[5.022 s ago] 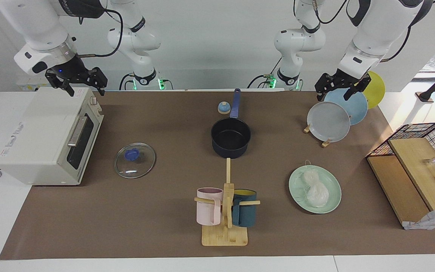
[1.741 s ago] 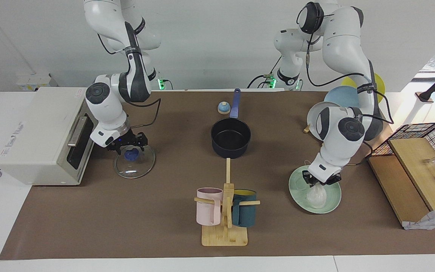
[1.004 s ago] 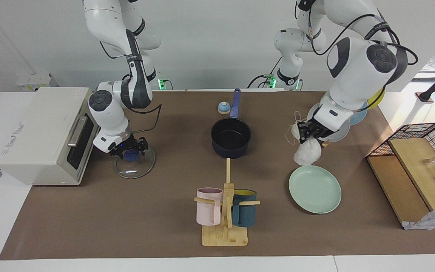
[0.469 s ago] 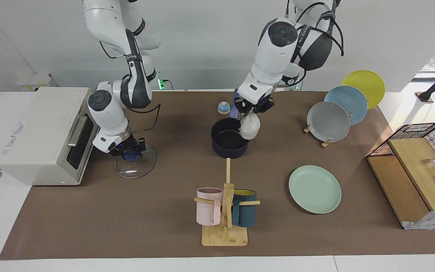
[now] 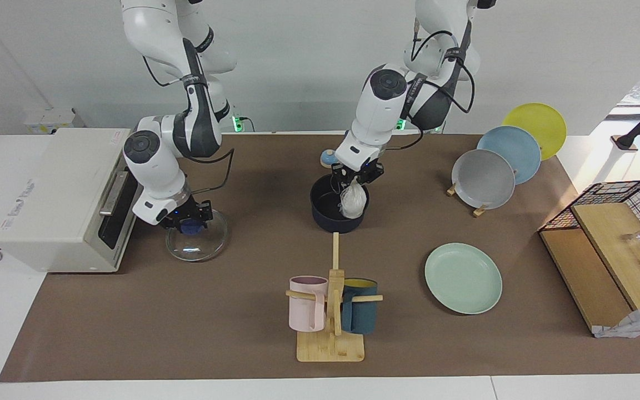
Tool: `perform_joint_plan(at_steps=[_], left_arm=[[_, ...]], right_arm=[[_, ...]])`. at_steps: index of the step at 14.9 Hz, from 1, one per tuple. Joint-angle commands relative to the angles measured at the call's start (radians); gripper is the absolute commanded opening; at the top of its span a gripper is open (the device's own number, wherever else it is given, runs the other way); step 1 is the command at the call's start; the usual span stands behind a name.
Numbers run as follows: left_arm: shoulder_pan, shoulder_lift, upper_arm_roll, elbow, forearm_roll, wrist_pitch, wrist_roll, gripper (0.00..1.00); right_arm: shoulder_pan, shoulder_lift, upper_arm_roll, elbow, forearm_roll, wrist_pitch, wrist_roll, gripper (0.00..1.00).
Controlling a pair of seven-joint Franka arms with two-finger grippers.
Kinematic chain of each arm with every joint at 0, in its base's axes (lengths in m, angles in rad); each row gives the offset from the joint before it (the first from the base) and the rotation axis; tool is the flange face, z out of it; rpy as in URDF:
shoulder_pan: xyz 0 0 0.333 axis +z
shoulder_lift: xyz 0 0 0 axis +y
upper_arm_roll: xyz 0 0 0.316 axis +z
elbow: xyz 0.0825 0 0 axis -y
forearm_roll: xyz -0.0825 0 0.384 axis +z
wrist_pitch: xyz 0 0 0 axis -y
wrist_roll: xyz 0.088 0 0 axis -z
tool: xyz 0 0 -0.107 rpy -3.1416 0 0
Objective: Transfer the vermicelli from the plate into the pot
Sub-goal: 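Release the vermicelli into the saucepan while the right gripper lifts the lid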
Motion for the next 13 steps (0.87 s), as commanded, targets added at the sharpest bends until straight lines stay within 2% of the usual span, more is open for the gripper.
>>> perform_joint_plan(at_steps=[1, 6, 9, 10, 13], left_arm=[[-0.019, -0.018, 0.016, -0.081, -0.011, 0.079, -0.011, 0.0], [-0.02, 0.034, 0.016, -0.113, -0.011, 0.214, -0.011, 0.0], [-0.045, 0.037, 0.019, -0.133, -0.01, 0.225, 0.001, 0.0], [-0.045, 0.037, 0.019, -0.126, -0.004, 0.213, -0.001, 0.97], [-0.027, -0.009, 0.03, -0.063, 0.003, 0.064, 0.03, 1.0]], right_arm=[[0.001, 0.006, 0.005, 0.097, 0.013, -0.11, -0.034, 0.44], [0.06, 0.0, 0.005, 0.207, 0.014, -0.245, 0.011, 0.44], [0.093, -0.02, 0.005, 0.212, 0.016, -0.273, 0.048, 0.44], [0.109, -0.027, 0.005, 0.212, 0.016, -0.282, 0.061, 0.44], [0.12, -0.032, 0.005, 0.213, 0.016, -0.293, 0.086, 0.44]])
